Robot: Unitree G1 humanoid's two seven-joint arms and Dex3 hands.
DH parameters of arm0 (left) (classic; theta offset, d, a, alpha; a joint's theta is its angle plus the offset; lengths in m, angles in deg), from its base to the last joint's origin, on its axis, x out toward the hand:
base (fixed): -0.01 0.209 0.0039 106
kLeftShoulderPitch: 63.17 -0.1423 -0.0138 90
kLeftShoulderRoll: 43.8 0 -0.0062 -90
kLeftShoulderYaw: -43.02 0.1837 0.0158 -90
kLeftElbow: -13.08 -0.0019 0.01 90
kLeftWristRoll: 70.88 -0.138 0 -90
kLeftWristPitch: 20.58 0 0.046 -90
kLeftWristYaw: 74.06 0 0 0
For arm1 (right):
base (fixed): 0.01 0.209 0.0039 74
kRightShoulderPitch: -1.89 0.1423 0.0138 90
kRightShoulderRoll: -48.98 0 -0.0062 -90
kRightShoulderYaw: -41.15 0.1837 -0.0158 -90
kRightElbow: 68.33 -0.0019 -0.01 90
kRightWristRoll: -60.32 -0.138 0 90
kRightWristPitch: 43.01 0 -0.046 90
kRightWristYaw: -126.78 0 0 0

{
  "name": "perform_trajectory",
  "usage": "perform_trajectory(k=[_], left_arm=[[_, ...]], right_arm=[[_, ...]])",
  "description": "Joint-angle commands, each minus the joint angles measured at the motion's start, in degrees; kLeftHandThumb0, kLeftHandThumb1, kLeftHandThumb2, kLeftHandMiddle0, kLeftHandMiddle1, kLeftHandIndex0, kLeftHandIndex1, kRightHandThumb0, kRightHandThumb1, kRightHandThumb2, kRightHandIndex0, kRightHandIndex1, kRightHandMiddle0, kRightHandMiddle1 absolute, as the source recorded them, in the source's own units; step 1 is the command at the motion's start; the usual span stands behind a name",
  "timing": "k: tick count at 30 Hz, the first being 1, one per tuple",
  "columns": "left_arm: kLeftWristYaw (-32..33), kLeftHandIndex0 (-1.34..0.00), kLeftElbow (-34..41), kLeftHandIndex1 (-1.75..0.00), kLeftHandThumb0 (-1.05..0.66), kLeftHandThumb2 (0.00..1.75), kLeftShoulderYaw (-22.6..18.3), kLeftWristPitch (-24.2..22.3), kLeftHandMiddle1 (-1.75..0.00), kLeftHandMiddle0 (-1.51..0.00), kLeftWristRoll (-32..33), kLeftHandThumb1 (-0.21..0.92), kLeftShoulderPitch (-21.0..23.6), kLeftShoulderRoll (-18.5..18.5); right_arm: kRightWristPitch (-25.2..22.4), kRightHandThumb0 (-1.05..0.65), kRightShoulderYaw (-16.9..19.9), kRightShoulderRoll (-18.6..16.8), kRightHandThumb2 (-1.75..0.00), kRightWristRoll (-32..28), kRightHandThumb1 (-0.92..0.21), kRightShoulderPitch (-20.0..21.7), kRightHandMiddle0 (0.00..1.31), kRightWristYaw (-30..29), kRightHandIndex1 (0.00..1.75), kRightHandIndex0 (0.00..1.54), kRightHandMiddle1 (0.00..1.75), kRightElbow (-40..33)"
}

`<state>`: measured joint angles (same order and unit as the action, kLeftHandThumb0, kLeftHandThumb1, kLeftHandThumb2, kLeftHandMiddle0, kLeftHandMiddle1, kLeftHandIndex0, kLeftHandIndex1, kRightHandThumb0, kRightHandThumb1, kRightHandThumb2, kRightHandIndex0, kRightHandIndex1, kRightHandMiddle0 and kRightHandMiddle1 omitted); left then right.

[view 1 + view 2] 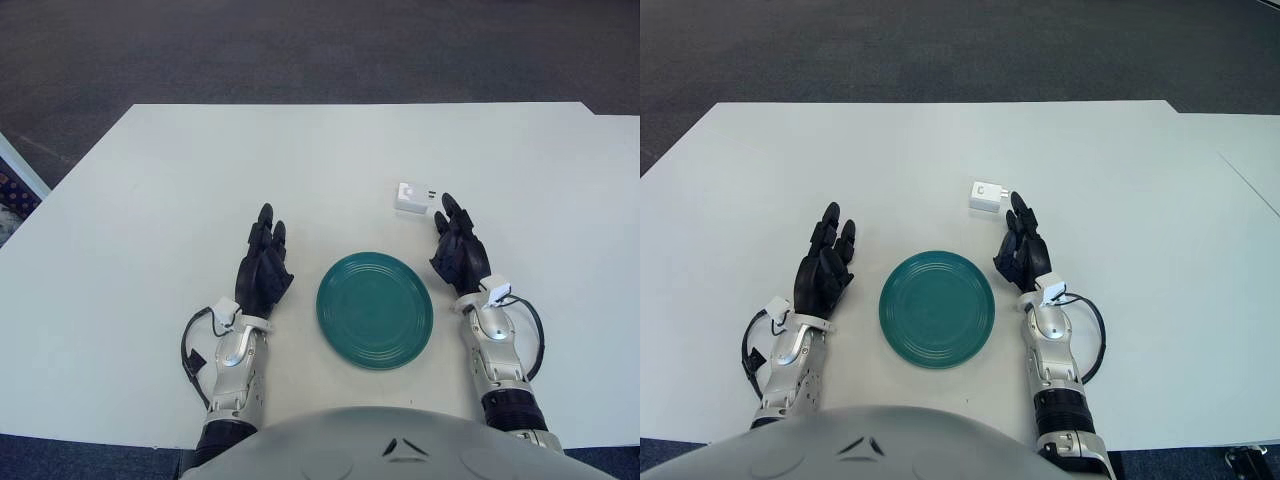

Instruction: Put the charger into the plate.

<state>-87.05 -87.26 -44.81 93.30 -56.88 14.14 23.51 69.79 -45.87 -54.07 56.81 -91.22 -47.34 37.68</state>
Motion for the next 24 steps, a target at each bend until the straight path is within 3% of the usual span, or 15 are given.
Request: perform_trajectory(k=[1,7,10,13,15,20,24], left_arm=[[0.16,0.0,-4.67,-0.03,-1.05,0.93,-0.28,-1.68,0.0,-0.03,-0.01,0.92,-2.11,-0.74],[-0.05,-0.01,-5.12,-0.04,-1.05,0.92,-0.3,-0.47,-0.01,-0.04,0.14,0.92,-2.42,-1.14],[-0.14,-0.02,-5.08,-0.05,-1.05,0.92,-0.31,-0.14,-0.01,-0.04,0.44,0.92,-2.46,-1.32],[-0.26,-0.02,-5.87,-0.05,-1.05,0.93,-0.51,-0.18,-0.01,-0.05,0.63,0.92,-1.65,-1.23],[-0.28,-0.03,-6.25,-0.06,-1.05,0.93,-0.64,-0.1,-0.01,-0.04,0.7,0.92,-1.32,-1.21],[-0.64,-0.02,-8.79,-0.06,-1.05,0.91,-1.51,0.94,0.0,-0.04,1.24,0.92,0.07,-1.45],[-0.94,-0.01,-9.66,-0.05,-1.05,0.9,-1.45,1.42,0.0,-0.04,0.88,0.92,0.31,-1.6]], right_arm=[[-4.71,-0.86,1.79,1.87,-1.05,-1.11,-0.92,0.33,0.0,0.21,0.01,0.04,0.1,0.31],[-10.21,-0.84,6.7,7.09,-1.04,0.04,-0.92,8.19,0.0,-2.74,0.0,0.04,0.11,-1.05],[-11.43,-0.83,5.66,9.12,-1.02,9.32,-0.92,11.6,0.0,-9.4,0.0,0.03,0.11,-4.89],[-15.76,-0.84,2.26,9.42,-0.95,19.89,-0.92,14.23,0.0,-14.97,0.0,0.03,0.12,-11.45],[-17.2,-0.86,0.99,9.65,-0.89,23.0,-0.92,15.43,0.01,-16.59,0.0,0.03,0.14,-12.12],[-19.12,-0.94,-4.02,12.38,-0.75,32.2,-0.92,20.25,0.01,-18.57,0.0,0.03,0.21,-8.42],[-21.61,-1.02,-12.27,13.14,-0.67,41.67,-0.92,25.48,0.0,-17.51,0.0,0.01,0.22,-4.08]])
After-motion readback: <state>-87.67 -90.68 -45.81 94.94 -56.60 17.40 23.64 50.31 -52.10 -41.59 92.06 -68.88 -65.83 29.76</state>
